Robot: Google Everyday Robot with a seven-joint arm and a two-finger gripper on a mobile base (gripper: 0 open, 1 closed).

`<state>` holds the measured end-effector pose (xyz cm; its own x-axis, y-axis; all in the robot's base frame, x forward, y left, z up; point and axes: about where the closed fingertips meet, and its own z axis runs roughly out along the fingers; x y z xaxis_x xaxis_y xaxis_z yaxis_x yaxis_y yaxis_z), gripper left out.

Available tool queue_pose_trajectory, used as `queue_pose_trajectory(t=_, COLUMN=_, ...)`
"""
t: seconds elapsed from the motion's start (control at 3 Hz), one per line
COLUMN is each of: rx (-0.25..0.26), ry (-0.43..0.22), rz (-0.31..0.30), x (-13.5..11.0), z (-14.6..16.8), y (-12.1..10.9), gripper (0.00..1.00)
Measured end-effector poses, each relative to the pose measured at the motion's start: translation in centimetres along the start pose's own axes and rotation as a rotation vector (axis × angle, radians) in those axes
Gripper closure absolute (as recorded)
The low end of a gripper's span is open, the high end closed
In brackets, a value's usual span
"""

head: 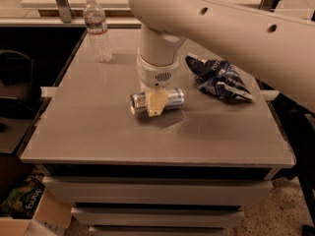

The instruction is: Knock redbull can over

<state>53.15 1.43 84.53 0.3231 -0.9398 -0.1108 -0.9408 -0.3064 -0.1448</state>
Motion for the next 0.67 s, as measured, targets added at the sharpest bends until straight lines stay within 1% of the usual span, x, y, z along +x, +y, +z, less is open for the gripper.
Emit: queue_pose_trajectory(t=0.67, rx=-0.014, ry=-0.007, rz=0.006, x=-0.27, z=0.34, y=0.13, gripper=0.13)
